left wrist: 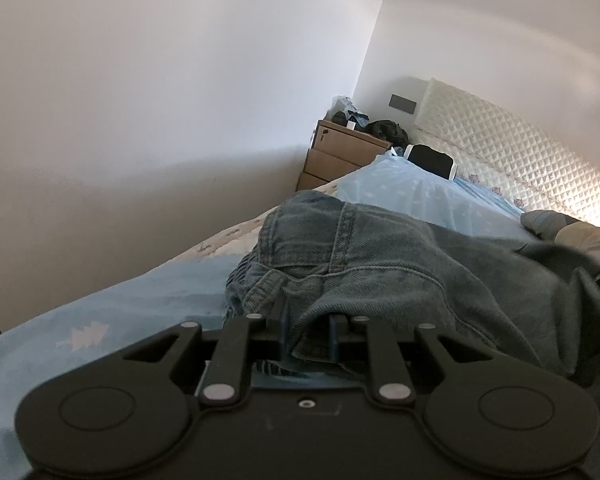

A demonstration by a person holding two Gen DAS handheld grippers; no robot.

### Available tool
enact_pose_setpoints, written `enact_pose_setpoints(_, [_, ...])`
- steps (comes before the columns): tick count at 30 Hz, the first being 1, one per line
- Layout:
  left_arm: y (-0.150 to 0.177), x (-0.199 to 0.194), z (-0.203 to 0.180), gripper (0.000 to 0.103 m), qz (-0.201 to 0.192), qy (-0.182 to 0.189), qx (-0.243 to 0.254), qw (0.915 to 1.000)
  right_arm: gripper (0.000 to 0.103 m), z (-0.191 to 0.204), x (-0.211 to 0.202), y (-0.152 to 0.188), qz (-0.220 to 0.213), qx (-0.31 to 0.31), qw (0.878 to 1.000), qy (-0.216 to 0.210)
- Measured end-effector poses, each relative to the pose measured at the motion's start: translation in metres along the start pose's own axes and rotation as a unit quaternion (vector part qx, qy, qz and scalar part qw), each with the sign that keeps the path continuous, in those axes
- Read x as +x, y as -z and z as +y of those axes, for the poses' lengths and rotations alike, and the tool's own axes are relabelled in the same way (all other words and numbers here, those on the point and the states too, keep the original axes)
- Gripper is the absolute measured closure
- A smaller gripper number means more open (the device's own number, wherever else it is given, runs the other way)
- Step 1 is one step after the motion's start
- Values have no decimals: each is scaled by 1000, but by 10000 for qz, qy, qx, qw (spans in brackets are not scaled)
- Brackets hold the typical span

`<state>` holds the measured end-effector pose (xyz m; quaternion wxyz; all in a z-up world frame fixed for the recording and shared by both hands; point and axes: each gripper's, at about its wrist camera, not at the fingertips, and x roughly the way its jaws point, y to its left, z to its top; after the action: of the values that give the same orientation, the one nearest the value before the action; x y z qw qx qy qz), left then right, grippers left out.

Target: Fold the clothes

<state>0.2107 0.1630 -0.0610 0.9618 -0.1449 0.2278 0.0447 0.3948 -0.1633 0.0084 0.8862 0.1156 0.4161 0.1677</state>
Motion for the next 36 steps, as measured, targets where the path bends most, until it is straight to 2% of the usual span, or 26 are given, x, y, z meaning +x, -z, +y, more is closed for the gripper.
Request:
enact_pose_setpoints(6, [-1, -3, 1, 83, -2, 194, -94, 9998, 91, 43, -77, 0, -832, -216, 9961, 178])
enact_pose_setpoints(9, [0, -7, -1, 83, -99, 360, -126, 9992, 91, 49, -119, 1, -1203, -355, 9917, 278])
enact_pose_setpoints(14, [1, -18, -6, 86, -406, 515, -14, 9978, 91, 53, -148, 5, -1711, -613, 9822, 483])
enact_pose_setpoints(19, [1, -34, -14, 88, -798, 813, 113, 9934, 92, 56, -174, 14, -2307, -785, 9671, 735])
enact_pose_setpoints(22, [1, -41, -18, 94, -1011, 986, 151, 9899, 92, 55, -190, 16, -2727, -868, 9543, 857])
enact_pose_setpoints(24, [2, -48, -19, 103, -1282, 868, 174, 9878, 92, 54, -201, 17, -3012, -954, 9447, 875])
enact_pose_setpoints(25, [2, -51, -19, 103, -1420, 802, 186, 9864, 92, 52, -208, 16, -3096, -1010, 9412, 898])
enact_pose_setpoints(28, [-1, -54, -9, 103, -1493, 992, -81, 9838, 92, 40, -215, 11, -3093, -962, 9405, 1031])
enact_pose_setpoints(31, [-1, -47, -8, 101, -1198, 1059, -112, 9871, 91, 19, -210, 16, -2851, -888, 9456, 1288])
enact_pose_setpoints(34, [0, -40, -12, 97, -911, 1171, -117, 9889, 91, -20, -207, 36, -2724, -544, 9493, 1475])
enact_pose_setpoints(36, [1, -37, -14, 88, -807, 1241, -93, 9889, 90, -55, -204, 52, -2627, -162, 9505, 1654])
